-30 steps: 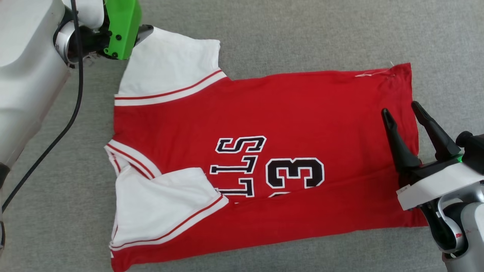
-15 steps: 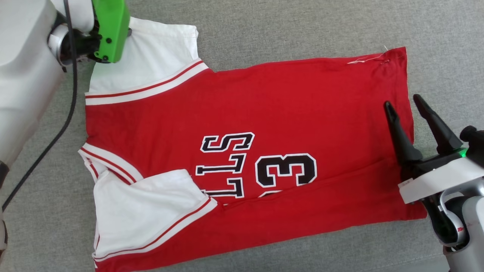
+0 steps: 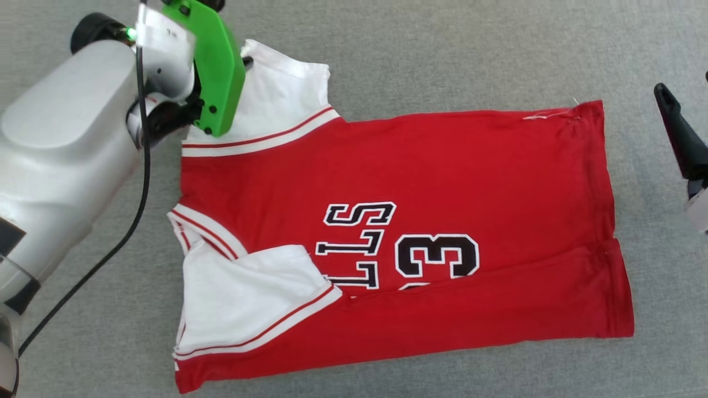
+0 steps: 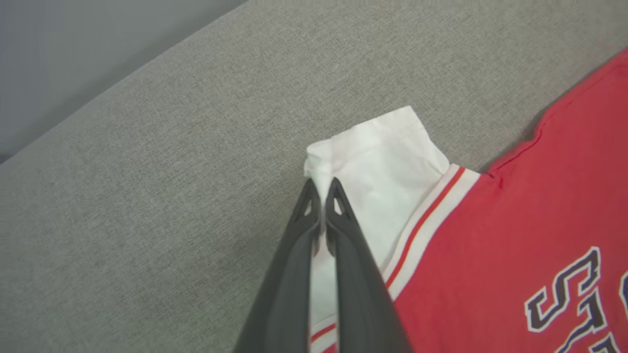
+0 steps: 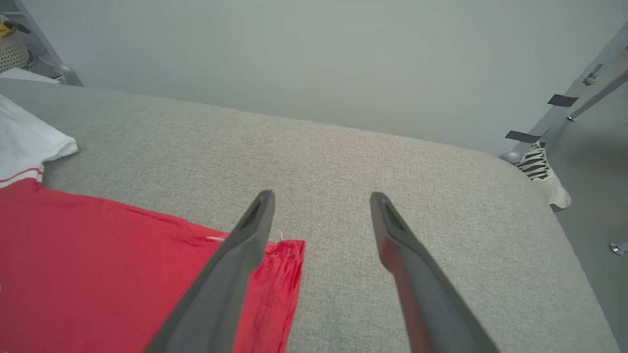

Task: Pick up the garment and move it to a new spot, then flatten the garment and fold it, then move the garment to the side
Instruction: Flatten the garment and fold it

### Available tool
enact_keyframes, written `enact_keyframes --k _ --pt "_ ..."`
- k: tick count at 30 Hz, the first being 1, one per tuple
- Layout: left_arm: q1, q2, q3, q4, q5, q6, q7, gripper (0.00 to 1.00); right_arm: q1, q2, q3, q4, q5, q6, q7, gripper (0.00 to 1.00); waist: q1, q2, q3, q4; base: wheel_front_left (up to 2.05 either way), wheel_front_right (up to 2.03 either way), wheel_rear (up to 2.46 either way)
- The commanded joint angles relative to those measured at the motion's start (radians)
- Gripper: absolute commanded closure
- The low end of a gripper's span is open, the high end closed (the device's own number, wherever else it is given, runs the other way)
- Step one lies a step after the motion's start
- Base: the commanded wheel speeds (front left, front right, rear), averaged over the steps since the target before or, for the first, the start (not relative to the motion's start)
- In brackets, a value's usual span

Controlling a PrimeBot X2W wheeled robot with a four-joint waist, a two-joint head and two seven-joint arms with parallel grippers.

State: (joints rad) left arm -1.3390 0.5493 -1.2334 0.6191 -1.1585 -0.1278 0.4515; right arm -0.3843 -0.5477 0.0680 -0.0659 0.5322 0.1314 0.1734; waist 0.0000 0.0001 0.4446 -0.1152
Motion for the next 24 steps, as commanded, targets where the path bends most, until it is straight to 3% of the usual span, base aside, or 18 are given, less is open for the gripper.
enact_keyframes --k 1,8,12,18,24 --pt "0.025 0.012 -0.006 -0.015 -0.001 -0.003 -0.025 1.00 -0.033 -0.036 0.015 0.009 0.022 -0.001 0.065 0.00 0.0000 -0.0001 -0.047 0.045 0.00 0.00 0.00" --pt "0.053 0.013 -0.021 -0.079 0.022 -0.003 -0.109 1.00 -0.134 -0.157 0.117 0.106 0.186 -0.001 0.468 0.00 0.0000 -0.0001 -0.071 0.089 0.00 0.00 0.00" --pt "0.050 0.010 -0.026 -0.104 0.037 -0.003 -0.132 1.00 -0.196 -0.188 0.183 0.169 0.211 -0.001 0.619 0.00 0.0000 -0.0001 -0.059 0.112 0.00 0.00 0.00" --pt "0.028 0.002 -0.029 -0.125 0.059 -0.003 -0.155 1.00 -0.300 -0.179 0.261 0.290 0.190 -0.001 0.693 0.00 0.0000 -0.0001 -0.021 0.142 0.00 0.00 0.00" --pt "0.000 -0.005 -0.028 -0.136 0.071 -0.003 -0.172 1.00 -0.373 -0.134 0.317 0.418 0.177 -0.001 0.668 0.00 0.0000 -0.0001 0.021 0.162 0.00 0.00 0.00"
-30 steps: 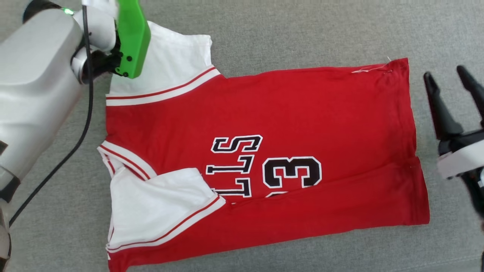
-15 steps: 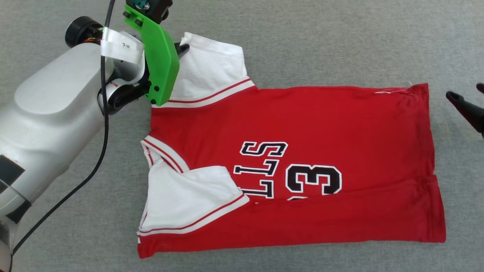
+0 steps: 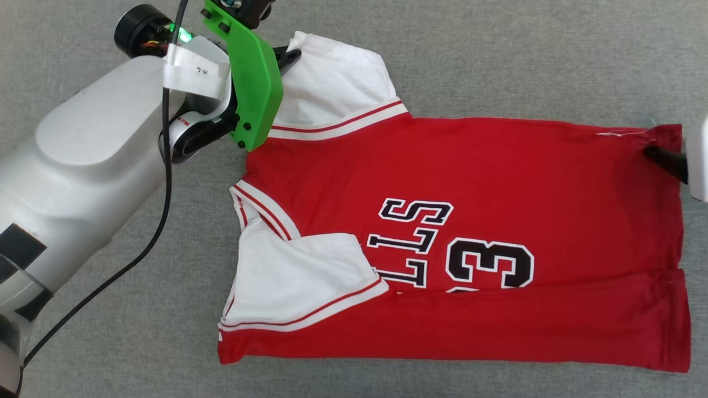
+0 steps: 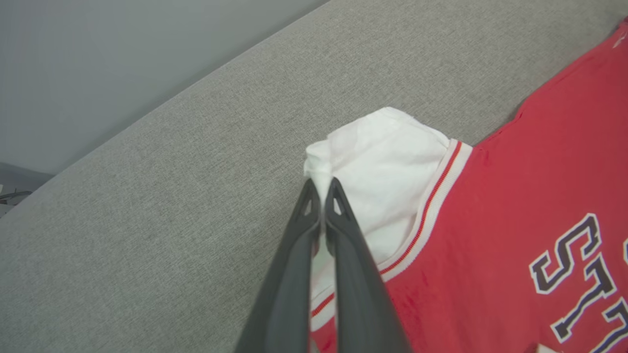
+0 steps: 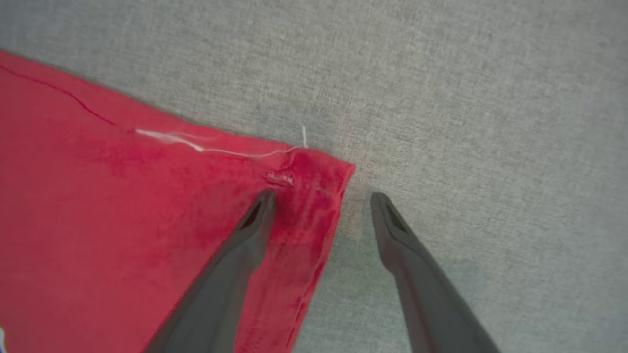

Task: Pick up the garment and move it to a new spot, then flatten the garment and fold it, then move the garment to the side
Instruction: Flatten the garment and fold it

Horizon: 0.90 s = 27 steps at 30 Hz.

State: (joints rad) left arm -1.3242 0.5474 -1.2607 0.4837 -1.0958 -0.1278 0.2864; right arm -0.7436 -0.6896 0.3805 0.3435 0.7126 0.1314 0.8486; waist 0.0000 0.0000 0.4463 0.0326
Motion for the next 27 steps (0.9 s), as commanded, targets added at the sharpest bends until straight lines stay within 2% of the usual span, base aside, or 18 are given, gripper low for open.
enact_keyframes --k 1,7,8,9,10,12,19,27 --pt "-0.017 -0.005 -0.001 -0.001 0.010 -0.003 -0.009 1.00 -0.018 0.016 0.014 0.027 -0.003 -0.001 -0.015 0.00 0.0000 0.0000 0.024 0.016 0.00 0.00 0.00" --pt "-0.017 -0.008 -0.002 0.007 0.013 -0.003 -0.023 1.00 0.009 0.024 0.117 0.104 0.037 -0.001 -0.028 0.00 0.0000 0.0000 0.031 0.020 0.00 0.00 0.00" --pt "-0.014 -0.008 -0.003 0.009 0.012 -0.003 -0.025 1.00 0.012 0.018 0.129 0.109 0.046 -0.001 -0.038 0.22 0.0000 0.0000 0.029 0.019 0.00 0.00 0.00" --pt "-0.011 -0.007 -0.003 0.011 0.012 -0.003 -0.027 1.00 0.012 0.014 0.135 0.113 0.052 -0.001 -0.052 0.92 0.0000 0.0000 0.024 0.018 0.00 0.00 0.00" --pt "-0.008 -0.006 -0.004 0.014 0.011 -0.003 -0.029 1.00 0.012 0.009 0.139 0.116 0.063 -0.001 -0.073 1.00 0.0000 0.0000 0.019 0.015 0.00 0.00 0.00" --pt "0.010 0.004 -0.005 0.023 0.009 -0.003 -0.045 1.00 0.004 -0.010 0.139 0.118 0.089 -0.001 -0.173 1.00 0.0000 0.0000 -0.016 0.005 0.00 0.00 0.00" --pt "0.089 0.046 -0.005 -0.002 0.000 0.003 -0.098 1.00 0.050 -0.029 0.173 0.073 0.124 -0.001 -0.319 1.00 0.0000 0.0000 -0.103 -0.013 0.00 0.00 0.00" --pt "0.261 0.126 -0.009 -0.123 -0.013 0.068 -0.155 1.00 0.171 -0.070 0.203 0.008 0.142 -0.001 -0.478 1.00 0.0000 0.0000 -0.201 -0.010 0.00 0.00 0.00"
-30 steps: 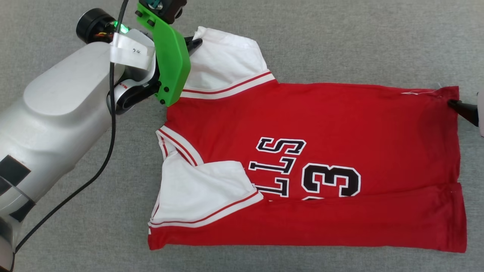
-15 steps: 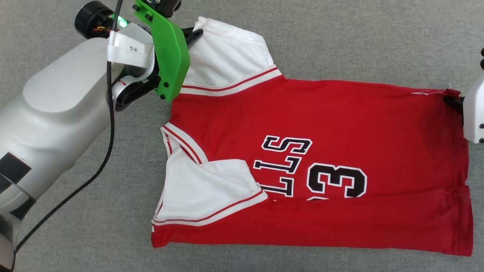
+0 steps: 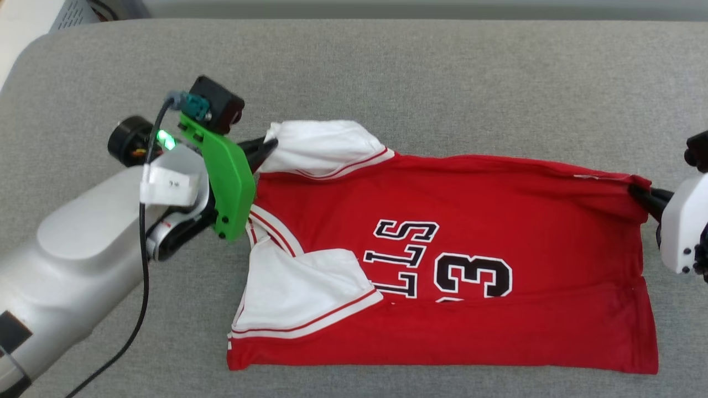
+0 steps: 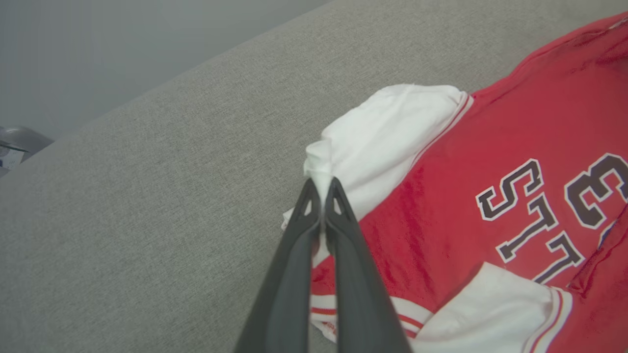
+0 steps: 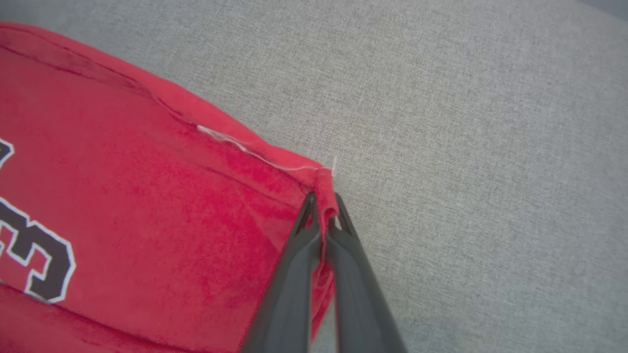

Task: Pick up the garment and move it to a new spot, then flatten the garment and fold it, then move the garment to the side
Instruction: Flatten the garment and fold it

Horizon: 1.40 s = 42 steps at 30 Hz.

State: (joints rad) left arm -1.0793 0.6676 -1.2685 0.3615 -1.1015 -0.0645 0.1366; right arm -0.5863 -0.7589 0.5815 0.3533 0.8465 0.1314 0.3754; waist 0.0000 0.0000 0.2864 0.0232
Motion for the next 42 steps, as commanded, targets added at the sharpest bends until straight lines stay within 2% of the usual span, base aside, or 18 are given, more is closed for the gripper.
enact_keyframes --k 1,10,11,14,19,27,28,29,30,37,42 --pt "0.037 0.015 -0.002 -0.016 -0.006 0.014 -0.008 1.00 0.031 -0.003 0.002 -0.010 0.011 -0.001 -0.016 1.00 0.0000 0.0000 -0.053 0.000 0.00 0.00 0.00" --pt "0.257 0.109 -0.008 -0.196 0.003 0.109 -0.017 1.00 0.221 -0.012 -0.028 -0.080 0.001 -0.001 -0.087 1.00 0.0000 0.0000 -0.143 -0.001 0.00 0.00 0.00" --pt "0.330 0.129 -0.009 -0.245 -0.005 0.140 -0.023 1.00 0.292 -0.010 -0.049 -0.100 0.001 -0.001 -0.102 1.00 0.0000 0.0000 -0.159 -0.001 0.00 0.00 0.00" --pt "0.402 0.145 -0.010 -0.281 -0.014 0.167 -0.033 1.00 0.370 -0.004 -0.086 -0.119 0.003 -0.001 -0.115 1.00 0.0000 0.0000 -0.170 0.001 0.00 0.00 0.00" --pt "0.473 0.152 -0.010 -0.296 -0.019 0.183 -0.033 1.00 0.472 0.020 -0.137 -0.145 0.014 -0.001 -0.117 1.00 0.0000 0.0000 -0.171 0.005 0.00 0.00 0.00" --pt "0.527 0.110 -0.011 -0.249 -0.029 0.180 -0.040 1.00 0.566 0.088 -0.208 -0.128 -0.002 -0.001 -0.089 1.00 0.0000 0.0000 -0.148 0.011 0.00 0.00 0.00" --pt "0.529 0.104 -0.008 -0.239 -0.030 0.182 -0.047 1.00 0.570 0.095 -0.214 -0.126 -0.006 -0.001 -0.088 0.86 0.0000 0.0000 -0.148 0.012 0.00 0.00 0.00" --pt "0.532 0.099 -0.003 -0.233 -0.033 0.185 -0.057 0.78 0.572 0.103 -0.218 -0.128 -0.003 -0.001 -0.084 0.05 0.0000 0.0000 -0.151 0.012 0.00 0.00 0.00" --pt "0.537 0.095 0.009 -0.226 -0.038 0.192 -0.078 0.00 0.574 0.111 -0.224 -0.136 0.002 -0.001 -0.081 0.00 0.0000 0.0000 -0.155 0.009 0.00 0.00 0.00" --pt "0.588 0.094 0.085 -0.234 -0.044 0.274 -0.250 0.00 0.602 0.090 -0.298 -0.256 0.015 -0.001 -0.069 0.00 0.0000 0.0000 -0.193 0.005 0.00 0.00 0.00" --pt "0.625 0.096 0.143 -0.245 -0.021 0.358 -0.362 0.00 0.618 0.064 -0.401 -0.364 0.014 -0.001 -0.042 0.00 0.0000 0.0000 -0.208 0.012 0.00 0.00 0.00"
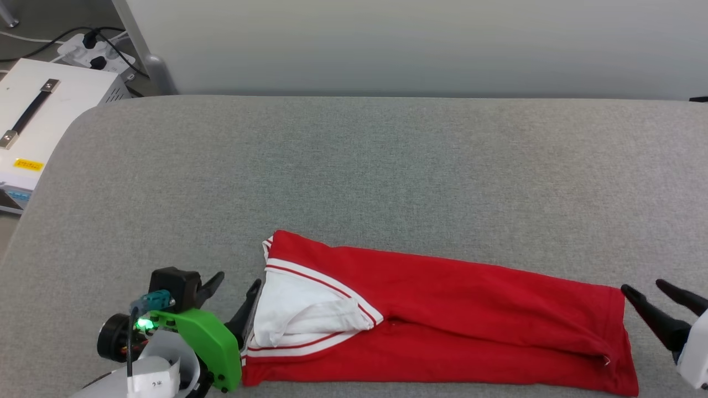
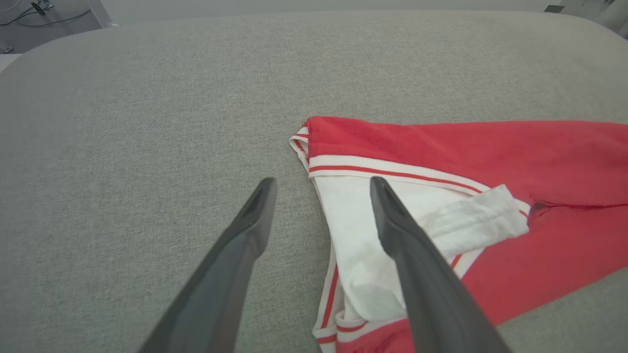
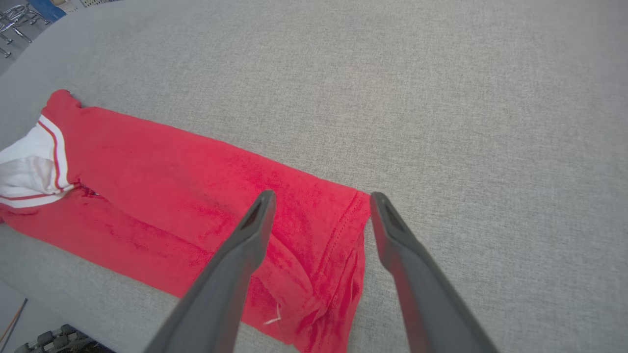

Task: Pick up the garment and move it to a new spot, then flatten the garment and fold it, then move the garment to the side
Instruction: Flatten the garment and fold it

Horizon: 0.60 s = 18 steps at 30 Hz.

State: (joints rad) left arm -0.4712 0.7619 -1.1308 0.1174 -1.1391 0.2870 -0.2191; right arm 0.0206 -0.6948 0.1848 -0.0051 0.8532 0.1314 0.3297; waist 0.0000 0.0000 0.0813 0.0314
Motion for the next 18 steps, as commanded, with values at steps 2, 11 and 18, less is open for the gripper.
enact_keyframes --k 2,11,18 --pt "0.029 -0.003 0.032 -0.002 0.038 0.038 -0.027 0.00 0.014 -0.008 -0.045 -0.027 0.012 -0.001 0.028 0.00 0.0000 0.0000 -0.005 0.009 0.00 0.00 0.00" --pt "0.139 -0.081 0.304 -0.034 0.251 0.130 -0.042 0.00 0.003 -0.009 -0.161 0.065 0.069 -0.001 0.227 0.00 0.0000 0.0000 0.028 0.040 0.00 0.00 0.00" --pt "0.260 -0.194 0.540 -0.045 0.461 0.126 -0.043 0.00 -0.025 0.036 -0.142 0.135 0.086 -0.001 0.301 0.00 0.0000 0.0000 0.065 0.071 0.00 0.00 0.00"
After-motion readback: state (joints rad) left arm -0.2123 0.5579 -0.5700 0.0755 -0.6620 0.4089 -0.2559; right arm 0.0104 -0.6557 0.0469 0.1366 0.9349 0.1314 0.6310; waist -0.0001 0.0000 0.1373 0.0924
